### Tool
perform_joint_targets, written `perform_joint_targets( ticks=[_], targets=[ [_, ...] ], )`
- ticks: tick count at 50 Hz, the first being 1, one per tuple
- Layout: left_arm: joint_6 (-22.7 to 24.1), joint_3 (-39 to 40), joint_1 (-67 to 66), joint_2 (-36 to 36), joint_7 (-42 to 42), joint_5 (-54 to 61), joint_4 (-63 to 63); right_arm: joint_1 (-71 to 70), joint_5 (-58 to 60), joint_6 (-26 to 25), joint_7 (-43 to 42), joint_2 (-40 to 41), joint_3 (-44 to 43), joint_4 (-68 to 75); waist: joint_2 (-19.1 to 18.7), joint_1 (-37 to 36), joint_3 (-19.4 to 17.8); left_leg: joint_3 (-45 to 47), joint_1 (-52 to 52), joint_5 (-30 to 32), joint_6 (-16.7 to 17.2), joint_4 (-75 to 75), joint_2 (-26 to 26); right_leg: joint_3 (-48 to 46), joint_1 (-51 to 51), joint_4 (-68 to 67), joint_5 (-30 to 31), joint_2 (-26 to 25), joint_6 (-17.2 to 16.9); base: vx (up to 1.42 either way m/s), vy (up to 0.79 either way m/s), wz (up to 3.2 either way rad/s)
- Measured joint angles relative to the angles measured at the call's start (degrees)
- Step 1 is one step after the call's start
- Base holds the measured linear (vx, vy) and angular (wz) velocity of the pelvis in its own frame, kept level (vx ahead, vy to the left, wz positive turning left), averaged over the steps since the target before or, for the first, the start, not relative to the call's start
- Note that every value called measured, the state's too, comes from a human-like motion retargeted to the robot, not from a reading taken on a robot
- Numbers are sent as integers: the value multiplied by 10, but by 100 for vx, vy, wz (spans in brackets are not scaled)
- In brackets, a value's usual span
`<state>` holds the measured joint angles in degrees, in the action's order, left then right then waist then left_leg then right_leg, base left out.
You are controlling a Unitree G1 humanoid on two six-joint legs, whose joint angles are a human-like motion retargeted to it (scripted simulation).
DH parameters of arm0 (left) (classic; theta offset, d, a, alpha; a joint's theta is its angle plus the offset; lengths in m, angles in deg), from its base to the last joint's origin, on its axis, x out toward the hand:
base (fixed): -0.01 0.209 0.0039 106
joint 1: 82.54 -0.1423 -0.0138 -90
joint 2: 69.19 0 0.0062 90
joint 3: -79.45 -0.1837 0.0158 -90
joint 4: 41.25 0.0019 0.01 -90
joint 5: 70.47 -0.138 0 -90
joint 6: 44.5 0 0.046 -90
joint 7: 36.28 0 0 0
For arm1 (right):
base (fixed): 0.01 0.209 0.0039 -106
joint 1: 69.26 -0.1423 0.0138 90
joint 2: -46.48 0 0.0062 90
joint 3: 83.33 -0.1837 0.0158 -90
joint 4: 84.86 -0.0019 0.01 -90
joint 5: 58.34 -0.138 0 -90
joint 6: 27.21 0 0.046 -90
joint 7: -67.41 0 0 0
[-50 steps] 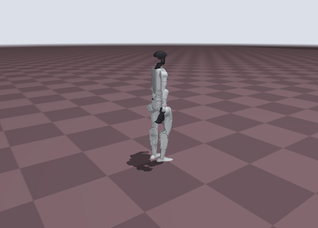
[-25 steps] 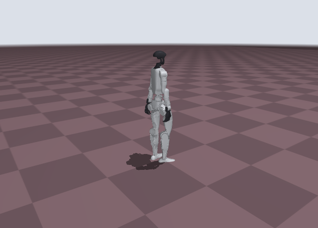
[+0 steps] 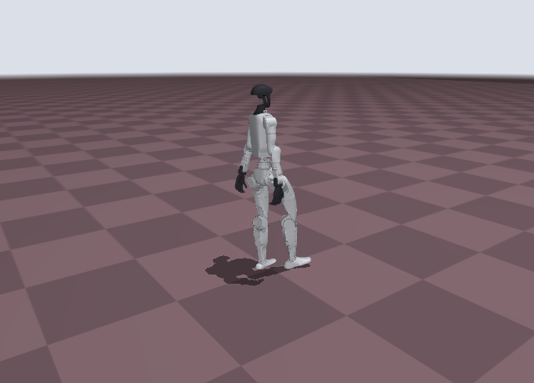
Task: In place motions
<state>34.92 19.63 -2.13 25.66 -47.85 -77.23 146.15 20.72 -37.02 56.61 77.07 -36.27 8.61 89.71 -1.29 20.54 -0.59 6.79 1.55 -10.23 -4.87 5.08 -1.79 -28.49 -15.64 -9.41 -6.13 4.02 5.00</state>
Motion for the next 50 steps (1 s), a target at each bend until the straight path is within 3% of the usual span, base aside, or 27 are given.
perform_joint_targets(
  ticks=[10,17,20,25,32,35,37,38,40,42,45,50],
  targets=[
    [9,-63,113,-6,-11,0,-67,26,-35,-11,-10,-14,-28,23,-33,61,-78,-18,-13,1,2,4,69,27,-268,6,-26,32,82,-7,2,15],
    [31,-108,161,7,-16,16,-136,42,-41,-22,-6,-9,-39,51,-50,67,-71,-10,7,1,2,1,83,52,-372,4,-29,60,100,-1,0,3],
    [38,-116,167,7,-17,18,-146,41,-30,-23,3,-4,-29,46,-46,68,-77,-10,3,-5,3,8,87,65,-348,12,-21,46,100,1,-4,-11],
    [37,-118,142,17,-15,5,-140,54,-19,-7,-1,2,-16,11,-28,70,-73,-10,-23,-6,0,-3,70,44,-222,34,-20,31,77,6,-4,3],
    [34,-74,100,22,-18,-11,-81,18,-22,-5,-1,-1,-8,-21,-3,61,-42,-11,-11,-14,-5,-6,22,11,-1,9,22,8,7,1,-3,-18],
    [29,-56,76,20,-15,-18,-47,0,-11,-7,-2,-2,-4,-31,8,22,-17,25,2,-9,-6,-15,0,52,64,-24,51,-20,-15,-7,-4,-99],
    [23,-45,62,17,-9,-22,-26,-8,-16,-4,0,-2,-2,-44,17,13,-4,31,16,-8,-10,-17,-20,49,116,-1,54,-18,-47,-9,-8,-43],
    [21,-39,53,17,-6,-23,-21,-9,-18,-1,0,-1,-2,-50,16,6,2,32,23,-7,-11,-20,-23,42,137,21,-4,-23,-42,-3,-11,-55],
    [17,-35,32,14,-3,-30,-8,-5,-31,4,2,0,-3,-61,38,-15,11,34,20,-12,-10,-16,-47,38,163,85,25,-16,-22,5,-4,-81],
    [10,-34,32,16,0,-26,0,-12,-34,3,10,-1,-15,-61,37,-68,13,68,24,-18,-5,-21,-40,102,155,88,34,4,-59,-9,-9,-117],
    [24,-18,27,36,23,1,-8,-26,-33,-3,16,-3,-20,-67,33,-83,6,70,28,-17,-4,-32,-43,88,127,80,42,2,-44,-18,-5,-37],
    [33,-18,35,51,-1,48,-12,-43,-17,-3,10,2,9,-76,12,-30,-2,87,27,-12,2,-44,-26,75,124,71,32,-16,-35,-9,-7,10]
  ],
)
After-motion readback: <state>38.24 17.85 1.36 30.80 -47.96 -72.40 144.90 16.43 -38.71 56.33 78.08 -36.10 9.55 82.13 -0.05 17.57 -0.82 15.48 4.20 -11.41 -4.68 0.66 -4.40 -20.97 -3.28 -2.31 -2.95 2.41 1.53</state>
